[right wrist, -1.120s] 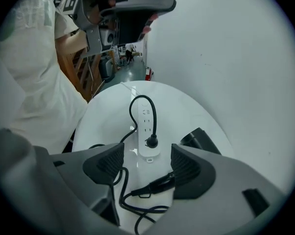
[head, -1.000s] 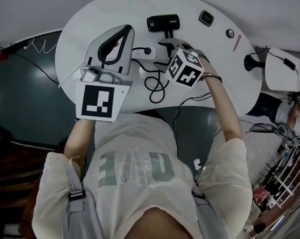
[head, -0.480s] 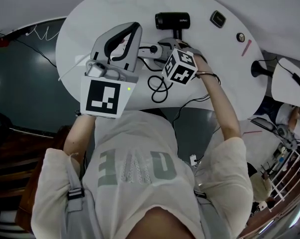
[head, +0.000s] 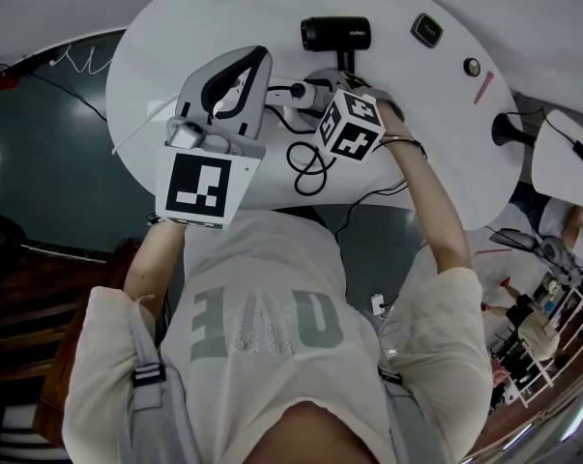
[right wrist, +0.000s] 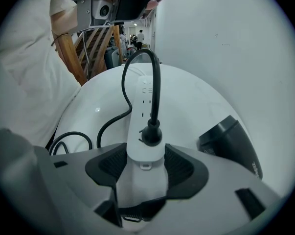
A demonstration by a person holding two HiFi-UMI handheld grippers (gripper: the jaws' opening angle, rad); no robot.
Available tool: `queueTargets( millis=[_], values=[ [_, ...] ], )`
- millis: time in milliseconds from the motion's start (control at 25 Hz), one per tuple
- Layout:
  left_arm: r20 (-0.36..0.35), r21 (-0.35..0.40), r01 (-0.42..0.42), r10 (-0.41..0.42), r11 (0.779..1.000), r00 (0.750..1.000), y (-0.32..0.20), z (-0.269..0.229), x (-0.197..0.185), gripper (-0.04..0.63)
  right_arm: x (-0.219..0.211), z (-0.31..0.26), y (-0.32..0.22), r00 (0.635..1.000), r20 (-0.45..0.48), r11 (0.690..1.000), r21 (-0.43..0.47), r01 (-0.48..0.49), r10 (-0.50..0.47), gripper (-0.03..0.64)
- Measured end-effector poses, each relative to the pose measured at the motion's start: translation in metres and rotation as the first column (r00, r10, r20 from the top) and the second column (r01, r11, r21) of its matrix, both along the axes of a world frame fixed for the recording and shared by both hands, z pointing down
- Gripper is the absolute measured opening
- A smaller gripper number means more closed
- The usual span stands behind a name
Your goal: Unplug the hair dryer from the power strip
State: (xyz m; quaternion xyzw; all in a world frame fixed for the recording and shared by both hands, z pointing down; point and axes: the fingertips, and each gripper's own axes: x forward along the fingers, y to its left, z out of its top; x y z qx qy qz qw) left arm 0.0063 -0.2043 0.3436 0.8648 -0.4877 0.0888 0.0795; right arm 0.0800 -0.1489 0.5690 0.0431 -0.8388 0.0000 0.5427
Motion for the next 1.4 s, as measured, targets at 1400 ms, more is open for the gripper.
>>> queueTargets(
  millis=[1400],
  values=[
    [0.062,-0.326,-0.061,0.086,0.943,0.994,0.025,0.162,0.066,0.058,-0.013,0.0,0.003,0.998,0.03,0.999,-0.006,-0.047,0.047,0.252]
  ],
)
